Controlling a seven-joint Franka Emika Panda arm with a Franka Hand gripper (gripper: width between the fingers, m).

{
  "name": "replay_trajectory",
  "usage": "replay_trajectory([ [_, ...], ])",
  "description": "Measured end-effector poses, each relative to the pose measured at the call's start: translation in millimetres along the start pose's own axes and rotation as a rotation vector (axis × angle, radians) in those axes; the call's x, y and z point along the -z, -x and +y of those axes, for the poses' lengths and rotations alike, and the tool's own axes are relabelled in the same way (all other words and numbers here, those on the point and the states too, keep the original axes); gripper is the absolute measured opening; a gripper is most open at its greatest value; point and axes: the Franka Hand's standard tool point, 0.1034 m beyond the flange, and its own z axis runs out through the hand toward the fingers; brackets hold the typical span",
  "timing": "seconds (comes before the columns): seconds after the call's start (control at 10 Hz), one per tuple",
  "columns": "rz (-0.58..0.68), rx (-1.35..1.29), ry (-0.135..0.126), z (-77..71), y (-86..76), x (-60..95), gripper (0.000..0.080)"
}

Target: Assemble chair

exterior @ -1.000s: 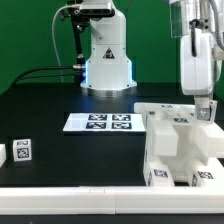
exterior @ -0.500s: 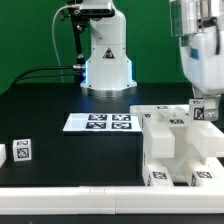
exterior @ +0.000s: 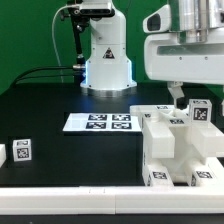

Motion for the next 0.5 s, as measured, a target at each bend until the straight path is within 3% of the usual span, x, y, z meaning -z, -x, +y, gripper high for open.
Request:
replay_trajectory([
  [0.2,0.014,0.328,0.034,1.3,3.5,-4.0,0.0649],
  [0.4,0.012,0.374,0.036,3.3,2.0,-6.0,0.0649],
  [0.5,0.012,0.360,0.036,3.3,1.9,-6.1,0.0526],
])
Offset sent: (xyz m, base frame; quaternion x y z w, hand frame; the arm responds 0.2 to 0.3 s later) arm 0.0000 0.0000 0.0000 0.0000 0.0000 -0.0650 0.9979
